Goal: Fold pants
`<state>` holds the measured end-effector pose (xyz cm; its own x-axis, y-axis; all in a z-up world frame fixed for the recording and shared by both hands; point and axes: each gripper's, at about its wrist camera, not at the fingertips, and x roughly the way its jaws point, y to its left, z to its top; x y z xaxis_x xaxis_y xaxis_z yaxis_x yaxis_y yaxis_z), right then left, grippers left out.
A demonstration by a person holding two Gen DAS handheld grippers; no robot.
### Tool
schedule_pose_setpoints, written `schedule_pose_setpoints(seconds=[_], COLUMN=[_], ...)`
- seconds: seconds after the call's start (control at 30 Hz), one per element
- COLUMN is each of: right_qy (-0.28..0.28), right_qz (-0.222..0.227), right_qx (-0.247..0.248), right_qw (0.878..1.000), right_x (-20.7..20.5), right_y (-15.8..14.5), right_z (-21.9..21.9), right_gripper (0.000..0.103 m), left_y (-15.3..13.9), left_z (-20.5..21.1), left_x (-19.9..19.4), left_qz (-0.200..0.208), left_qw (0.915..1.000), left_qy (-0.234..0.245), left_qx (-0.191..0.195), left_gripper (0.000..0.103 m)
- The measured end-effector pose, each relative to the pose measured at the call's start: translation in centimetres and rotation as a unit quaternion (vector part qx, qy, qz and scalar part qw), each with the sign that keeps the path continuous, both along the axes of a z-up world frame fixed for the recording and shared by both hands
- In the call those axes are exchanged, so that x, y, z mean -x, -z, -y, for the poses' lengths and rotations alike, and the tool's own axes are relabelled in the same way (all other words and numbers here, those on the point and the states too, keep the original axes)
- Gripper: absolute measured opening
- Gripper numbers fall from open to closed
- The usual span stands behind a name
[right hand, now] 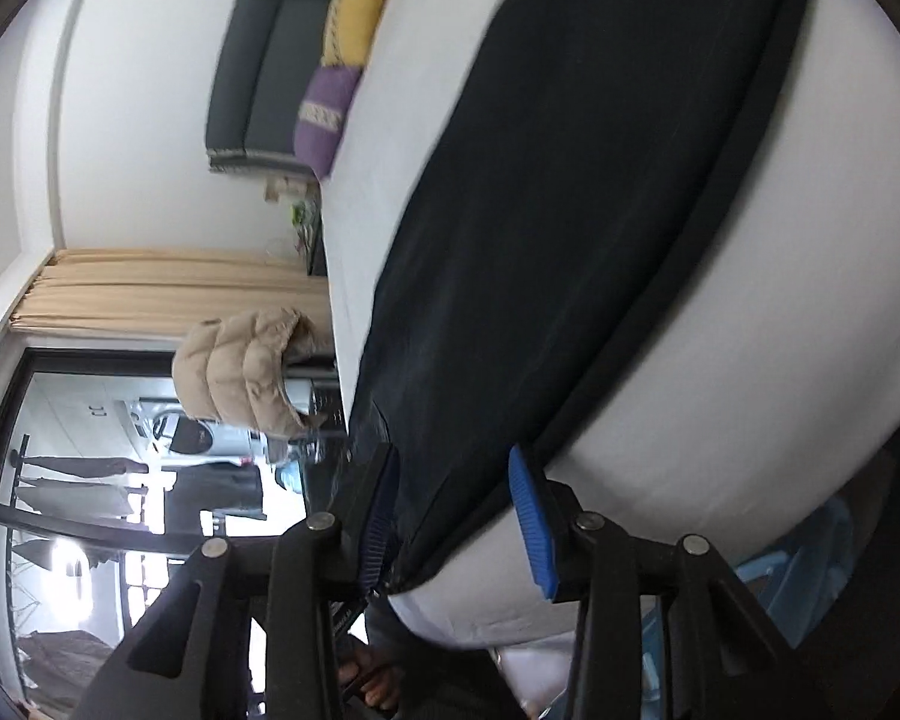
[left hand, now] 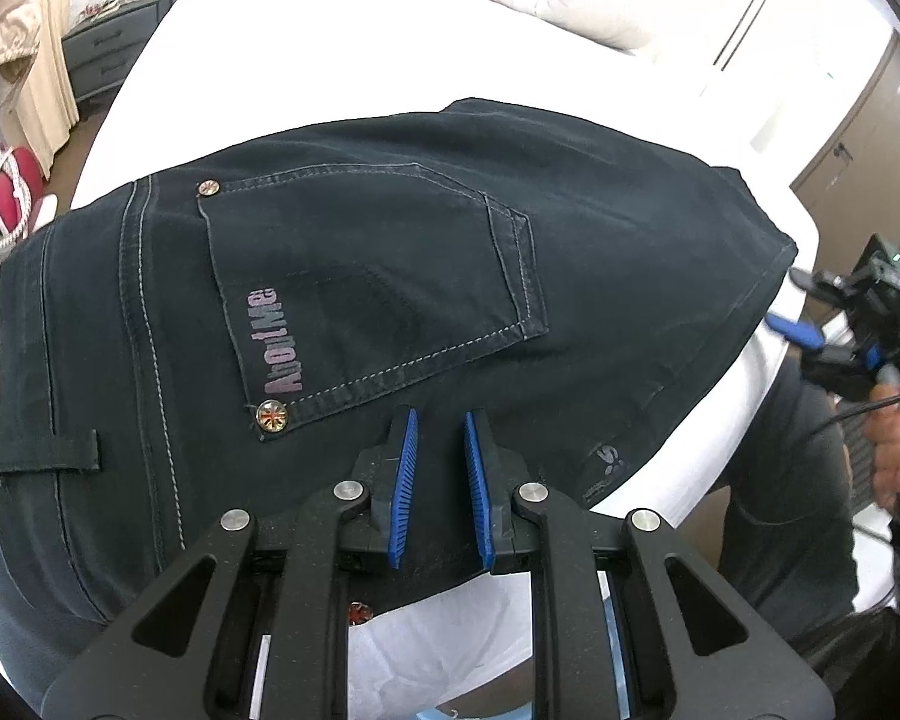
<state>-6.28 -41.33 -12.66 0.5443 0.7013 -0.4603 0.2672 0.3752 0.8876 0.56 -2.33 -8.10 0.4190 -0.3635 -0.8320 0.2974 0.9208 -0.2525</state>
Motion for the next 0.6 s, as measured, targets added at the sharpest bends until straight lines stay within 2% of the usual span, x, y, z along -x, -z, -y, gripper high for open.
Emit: schedule_pose_setpoints(seconds=[0.1, 0.43, 0.6], right_qy=[-0.009, -0.024, -0.034], right_qz=[-0.014, -0.015, -0.033], right_qx=[-0.009, -0.023, -0.026], right_qw=[1.000, 0.999, 0.999], right_x=[-0.2, -2.2, -2.3], right_y=[0.8, 1.4, 1.2], right_z=[-1.4, -3.6, -3.7], right_gripper=[0.059, 0.059, 0.059], left_y=[0.0, 0.1, 0.0], left_z=[-0.3, -0.3, -0.3], left_x=[0.0, 0.2, 0.1], left_qz=[0.002, 0.003, 0.000], left_qw=[1.0000, 1.0000, 1.0000], left_qy=[-0.003, -0.004, -0.002], left_qx=[0.003, 0.006, 0.007], left_gripper=[0.016, 0.016, 0.016])
